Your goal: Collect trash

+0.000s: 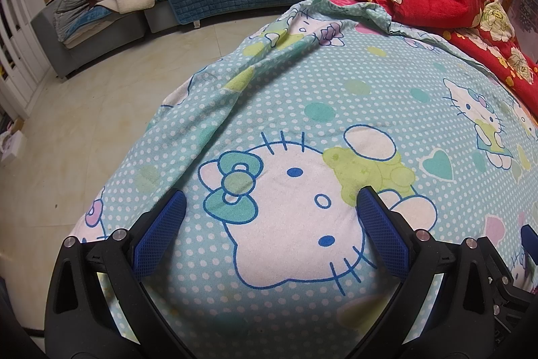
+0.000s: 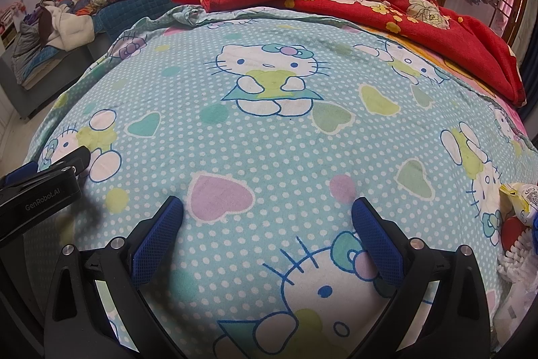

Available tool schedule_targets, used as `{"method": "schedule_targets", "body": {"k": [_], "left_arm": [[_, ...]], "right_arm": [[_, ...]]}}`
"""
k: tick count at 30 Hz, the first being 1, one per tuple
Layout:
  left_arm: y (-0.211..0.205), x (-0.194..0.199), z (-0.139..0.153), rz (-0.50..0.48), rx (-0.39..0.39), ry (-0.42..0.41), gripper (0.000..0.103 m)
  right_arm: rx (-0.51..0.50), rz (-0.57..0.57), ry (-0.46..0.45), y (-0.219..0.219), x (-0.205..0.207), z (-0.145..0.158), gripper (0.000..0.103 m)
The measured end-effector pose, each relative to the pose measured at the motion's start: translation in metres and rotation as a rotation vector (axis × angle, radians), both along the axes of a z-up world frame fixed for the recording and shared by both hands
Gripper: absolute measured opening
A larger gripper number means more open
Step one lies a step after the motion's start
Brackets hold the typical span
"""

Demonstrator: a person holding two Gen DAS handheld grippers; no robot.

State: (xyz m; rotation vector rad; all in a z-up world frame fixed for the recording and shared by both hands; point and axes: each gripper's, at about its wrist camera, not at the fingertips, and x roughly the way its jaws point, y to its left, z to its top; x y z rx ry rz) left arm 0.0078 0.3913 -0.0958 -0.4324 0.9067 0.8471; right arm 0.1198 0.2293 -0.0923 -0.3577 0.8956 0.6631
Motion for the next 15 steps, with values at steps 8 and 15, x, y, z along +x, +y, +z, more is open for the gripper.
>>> {"method": "schedule_targets", "body": {"k": [8,15], "left_arm": [[-0.0001,-0.001,0.0,0.0,0.0,0.0,0.094],[0.0001,-0.0007,0.0001,0.0,0.0,0.0,0.094]], "right_arm": [[0.001,0.0,0.001,0.0,-0.0001,-0.0001,0.098],[0.0,0.0,0.001,0.0,0.0,-0.0001,0.098]]}}
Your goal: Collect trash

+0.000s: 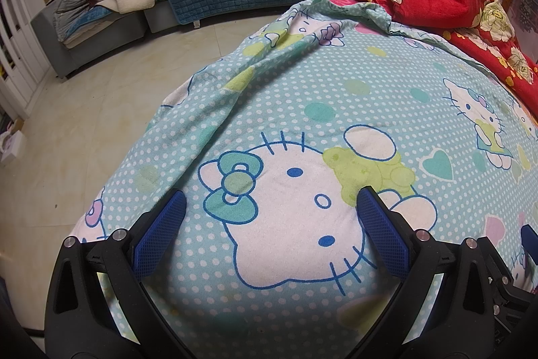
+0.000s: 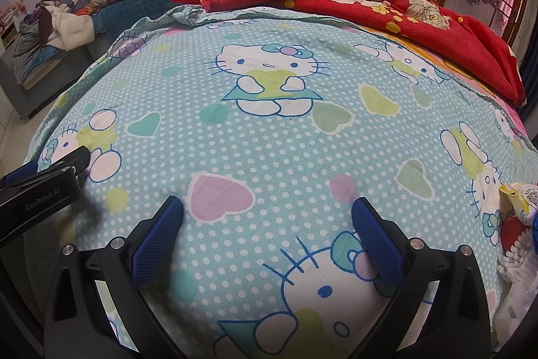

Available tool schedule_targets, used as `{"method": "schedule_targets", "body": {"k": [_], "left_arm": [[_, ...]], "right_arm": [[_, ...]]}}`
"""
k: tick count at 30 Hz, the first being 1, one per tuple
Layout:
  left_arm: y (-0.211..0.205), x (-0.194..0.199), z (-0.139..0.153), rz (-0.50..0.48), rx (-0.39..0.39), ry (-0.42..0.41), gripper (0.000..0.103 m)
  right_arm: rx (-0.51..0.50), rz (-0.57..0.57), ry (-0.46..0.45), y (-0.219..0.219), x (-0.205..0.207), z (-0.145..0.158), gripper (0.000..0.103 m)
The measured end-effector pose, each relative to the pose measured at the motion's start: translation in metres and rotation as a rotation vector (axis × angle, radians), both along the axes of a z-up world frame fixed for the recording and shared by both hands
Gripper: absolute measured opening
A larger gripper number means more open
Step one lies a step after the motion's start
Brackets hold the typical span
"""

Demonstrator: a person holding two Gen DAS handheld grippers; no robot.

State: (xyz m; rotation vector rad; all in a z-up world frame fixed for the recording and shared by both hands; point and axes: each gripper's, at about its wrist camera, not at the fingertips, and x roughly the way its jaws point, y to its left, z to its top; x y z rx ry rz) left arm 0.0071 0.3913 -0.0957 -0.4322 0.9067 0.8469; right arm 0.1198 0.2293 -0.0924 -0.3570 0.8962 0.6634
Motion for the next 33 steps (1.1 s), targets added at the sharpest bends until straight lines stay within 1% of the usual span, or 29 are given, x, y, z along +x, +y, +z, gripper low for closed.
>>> {"method": "schedule_targets", "body": {"k": [11,13,15,16,17,19,20,21,23,25,26,27,28,29,31,33], "left_arm": [[0.001,0.001,-0.001,0.001,0.002,0.005,0.094],[0.003,-0.001,0.0,0.003,-0.007,-0.011,0.093],[-0.001,-0.006,0.003,0.004,0.005,-0.02,0.093],[-0.003,-0.005,0.004,0.003,0.009,-0.033,0.093],[-0.008,-0.011,0.01,-0.002,0.019,-0.064,0.093],[-0.018,-0.013,0.019,-0.016,0.048,-0.098,0.093],[-0.027,-0.015,0.025,-0.013,0.079,-0.103,0.093],[-0.033,-0.016,0.029,-0.014,0.095,-0.109,0.093],[-0.053,-0.02,0.041,-0.027,0.125,-0.142,0.093],[-0.069,-0.018,0.048,-0.058,0.14,-0.158,0.093],[-0.075,-0.016,0.05,-0.079,0.14,-0.157,0.093],[-0.083,-0.015,0.053,-0.096,0.137,-0.155,0.093],[-0.087,-0.015,0.055,-0.098,0.14,-0.152,0.093],[-0.092,-0.015,0.06,-0.102,0.152,-0.154,0.093],[-0.098,-0.015,0.064,-0.112,0.152,-0.169,0.093],[-0.101,-0.017,0.069,-0.113,0.135,-0.196,0.093]], "right_arm": [[0.0,0.0,0.001,0.0,0.0,0.0,0.098],[-0.001,-0.001,0.0,0.001,0.0,0.0,0.098],[-0.002,0.0,-0.001,0.0,0.0,0.0,0.098],[-0.002,0.004,0.002,-0.001,0.0,0.001,0.098],[0.007,0.028,0.018,-0.004,-0.001,0.005,0.097],[0.089,0.05,-0.05,-0.022,-0.013,0.022,0.097],[0.146,0.064,-0.123,-0.038,-0.025,0.038,0.097],[0.179,0.078,-0.16,-0.049,-0.033,0.049,0.097],[0.213,0.111,-0.175,-0.069,-0.043,0.067,0.097],[0.264,0.096,-0.207,-0.089,-0.046,0.081,0.097],[0.282,0.079,-0.197,-0.098,-0.043,0.085,0.097],[0.279,0.072,-0.166,-0.102,-0.039,0.085,0.097],[0.268,0.069,-0.116,-0.104,-0.033,0.084,0.097],[0.282,0.061,-0.06,-0.109,-0.027,0.083,0.097],[0.307,0.032,-0.038,-0.117,-0.023,0.081,0.097],[0.317,0.008,-0.026,-0.123,-0.021,0.079,0.097]]}}
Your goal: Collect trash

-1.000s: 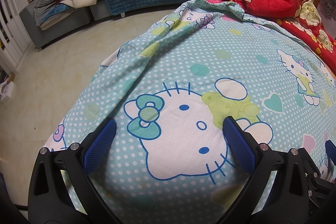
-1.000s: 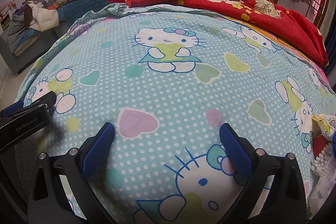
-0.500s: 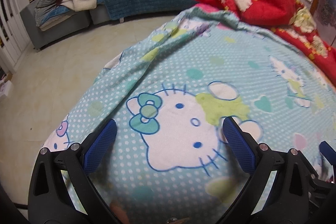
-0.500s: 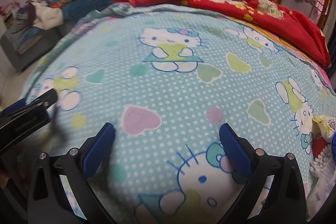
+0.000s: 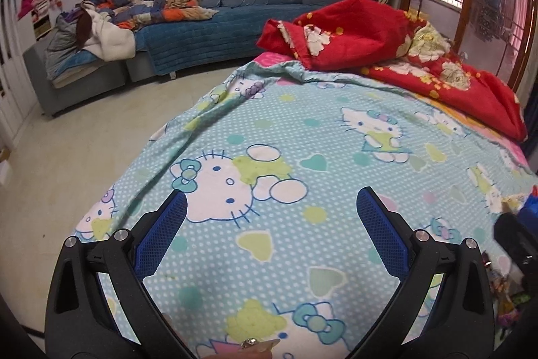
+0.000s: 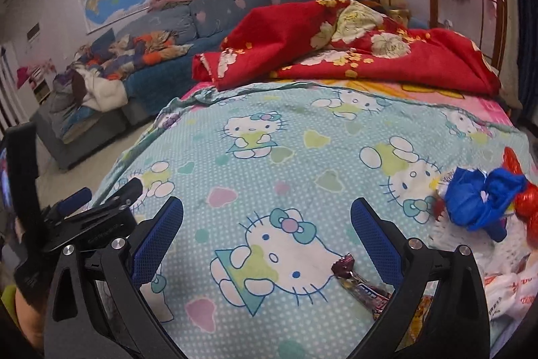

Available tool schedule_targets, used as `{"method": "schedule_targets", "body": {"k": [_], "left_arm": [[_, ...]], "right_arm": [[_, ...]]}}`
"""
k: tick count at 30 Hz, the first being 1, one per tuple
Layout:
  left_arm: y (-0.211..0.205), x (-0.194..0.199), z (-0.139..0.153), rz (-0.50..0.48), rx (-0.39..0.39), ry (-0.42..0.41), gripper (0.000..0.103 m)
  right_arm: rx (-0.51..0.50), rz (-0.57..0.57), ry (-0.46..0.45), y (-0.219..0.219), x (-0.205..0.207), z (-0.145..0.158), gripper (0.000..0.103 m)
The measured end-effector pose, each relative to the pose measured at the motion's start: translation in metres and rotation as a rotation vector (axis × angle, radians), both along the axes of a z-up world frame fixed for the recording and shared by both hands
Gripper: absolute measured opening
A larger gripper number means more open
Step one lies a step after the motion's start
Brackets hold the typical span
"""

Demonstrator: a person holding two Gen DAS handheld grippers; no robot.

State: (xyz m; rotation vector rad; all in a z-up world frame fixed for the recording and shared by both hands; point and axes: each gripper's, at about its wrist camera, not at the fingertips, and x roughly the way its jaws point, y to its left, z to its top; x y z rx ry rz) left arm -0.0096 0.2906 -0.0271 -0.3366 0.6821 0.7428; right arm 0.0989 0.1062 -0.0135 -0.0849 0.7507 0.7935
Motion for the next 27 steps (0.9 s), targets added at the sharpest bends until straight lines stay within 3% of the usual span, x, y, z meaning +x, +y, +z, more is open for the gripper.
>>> {"method": "schedule_targets", "body": {"k": [5,10,16,27], "left_arm": [[-0.007,-0.001,0.004,-0.016,-0.043,-0.021,0.093],[-0.015,0.001,0.007,0.005,0.006,0.0,0.093],[-0.022,-0.001,0.007,-0.039,-0.005,-0.01,0.093],[-0.028,-0.01,0.016,-0.027,0.01,-0.03,0.093]], "right_arm": [[-0.012,-0.031,0.011,-0.005,0.004,-0.007,0.097],[-0.007,-0.056,0.02,-0.009,0.007,-0.009,0.097],[0.006,-0.065,0.01,-0.012,0.008,-0.006,0.097],[0.03,-0.083,-0.028,-0.02,0.005,0.001,0.097]]}}
